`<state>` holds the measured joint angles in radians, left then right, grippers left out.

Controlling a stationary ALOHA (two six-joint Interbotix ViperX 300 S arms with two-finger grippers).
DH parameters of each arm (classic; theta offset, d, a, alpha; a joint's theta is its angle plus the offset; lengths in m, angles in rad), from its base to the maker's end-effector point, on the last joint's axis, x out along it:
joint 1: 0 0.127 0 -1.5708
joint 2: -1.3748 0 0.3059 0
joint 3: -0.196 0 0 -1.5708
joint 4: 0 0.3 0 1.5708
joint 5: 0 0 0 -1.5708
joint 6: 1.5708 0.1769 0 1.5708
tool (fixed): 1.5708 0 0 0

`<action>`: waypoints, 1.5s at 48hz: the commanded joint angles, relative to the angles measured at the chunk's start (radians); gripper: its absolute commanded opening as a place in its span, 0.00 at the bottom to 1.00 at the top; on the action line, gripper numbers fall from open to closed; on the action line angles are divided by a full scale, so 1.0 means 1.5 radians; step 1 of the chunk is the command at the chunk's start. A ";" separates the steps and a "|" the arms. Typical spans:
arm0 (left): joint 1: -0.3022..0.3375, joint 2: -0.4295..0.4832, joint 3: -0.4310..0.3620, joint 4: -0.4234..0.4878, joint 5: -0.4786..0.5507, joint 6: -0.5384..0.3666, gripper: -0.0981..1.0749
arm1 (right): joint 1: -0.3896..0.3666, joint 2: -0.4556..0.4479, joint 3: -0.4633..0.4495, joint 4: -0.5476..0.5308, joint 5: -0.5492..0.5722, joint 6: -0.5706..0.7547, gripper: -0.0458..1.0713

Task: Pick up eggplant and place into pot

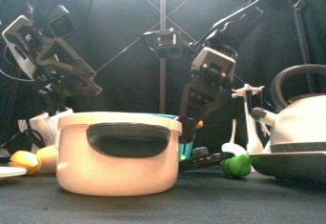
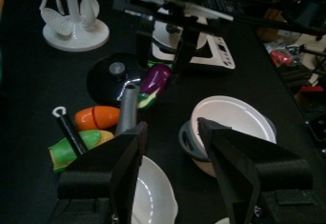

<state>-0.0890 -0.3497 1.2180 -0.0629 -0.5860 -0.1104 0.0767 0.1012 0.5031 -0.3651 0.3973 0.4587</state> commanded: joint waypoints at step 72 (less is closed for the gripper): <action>-0.010 -0.005 -0.019 -0.025 -0.003 0.004 0.80 | 0.108 0.077 -0.100 0.025 -0.151 0.004 0.87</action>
<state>-0.1012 -0.3528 1.2118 -0.1012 -0.5860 -0.1058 0.2439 0.2378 0.3743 -0.3298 0.1718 0.4648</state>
